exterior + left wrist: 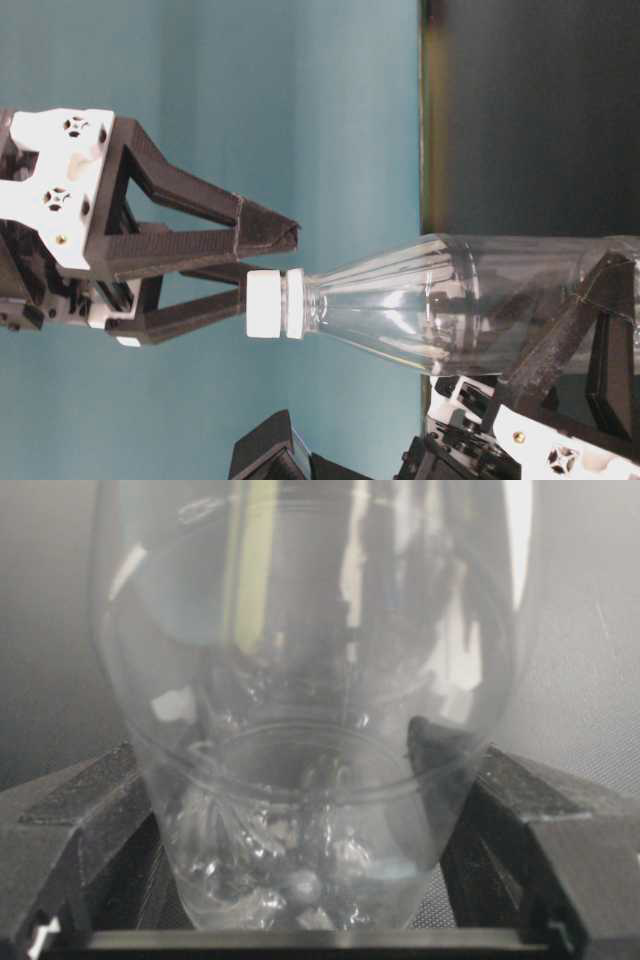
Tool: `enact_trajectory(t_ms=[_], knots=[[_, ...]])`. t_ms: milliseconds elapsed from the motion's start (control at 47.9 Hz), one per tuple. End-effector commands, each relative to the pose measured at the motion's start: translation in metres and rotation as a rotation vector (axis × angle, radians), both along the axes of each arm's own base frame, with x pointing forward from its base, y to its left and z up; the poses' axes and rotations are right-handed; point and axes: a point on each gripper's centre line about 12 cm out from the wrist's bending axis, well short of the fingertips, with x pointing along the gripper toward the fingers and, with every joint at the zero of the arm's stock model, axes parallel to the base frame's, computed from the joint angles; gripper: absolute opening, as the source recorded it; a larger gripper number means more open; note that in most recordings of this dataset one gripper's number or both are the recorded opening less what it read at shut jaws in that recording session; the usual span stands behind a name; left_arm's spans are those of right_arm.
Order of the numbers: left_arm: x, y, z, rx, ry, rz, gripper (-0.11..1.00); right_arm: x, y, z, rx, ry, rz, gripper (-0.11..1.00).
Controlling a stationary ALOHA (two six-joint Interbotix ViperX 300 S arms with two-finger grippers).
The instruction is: Open the bottle cap by holding the bottle with the left arm and twisting the cap with the right arm.
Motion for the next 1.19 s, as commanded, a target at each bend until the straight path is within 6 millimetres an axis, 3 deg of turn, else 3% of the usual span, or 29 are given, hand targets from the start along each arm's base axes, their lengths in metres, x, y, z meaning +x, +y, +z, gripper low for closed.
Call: enact_trajectory(t_ms=[0, 146, 292, 376, 585, 898, 1169], knots=[[0.001, -0.001, -0.004, -0.002, 0.014, -0.004, 0.82, -0.010, 0.002, 0.021, -0.003, -0.042, -0.052, 0.81], [0.000, -0.002, -0.004, -0.004, 0.014, -0.005, 0.82, -0.016, -0.002, 0.043, 0.052, -0.066, -0.296, 0.82], [0.000, -0.002, -0.004, -0.010, 0.018, -0.002, 0.82, -0.010, -0.010, 0.063, 0.181, -0.037, -0.768, 0.82], [0.000, -0.002, -0.005, -0.010, 0.019, -0.002, 0.82, -0.005, -0.010, 0.067, 0.224, 0.003, -0.919, 0.82], [0.001, -0.002, -0.005, -0.010, 0.021, -0.003, 0.82, 0.011, 0.006, 0.074, 0.281, 0.022, -1.049, 0.82], [0.000, -0.002, -0.005, -0.011, 0.024, -0.002, 0.82, 0.019, 0.016, 0.042, 0.239, 0.124, -1.082, 0.82], [-0.001, -0.002, -0.006, -0.011, 0.027, -0.002, 0.82, 0.023, 0.011, 0.024, 0.216, 0.155, -1.090, 0.82]])
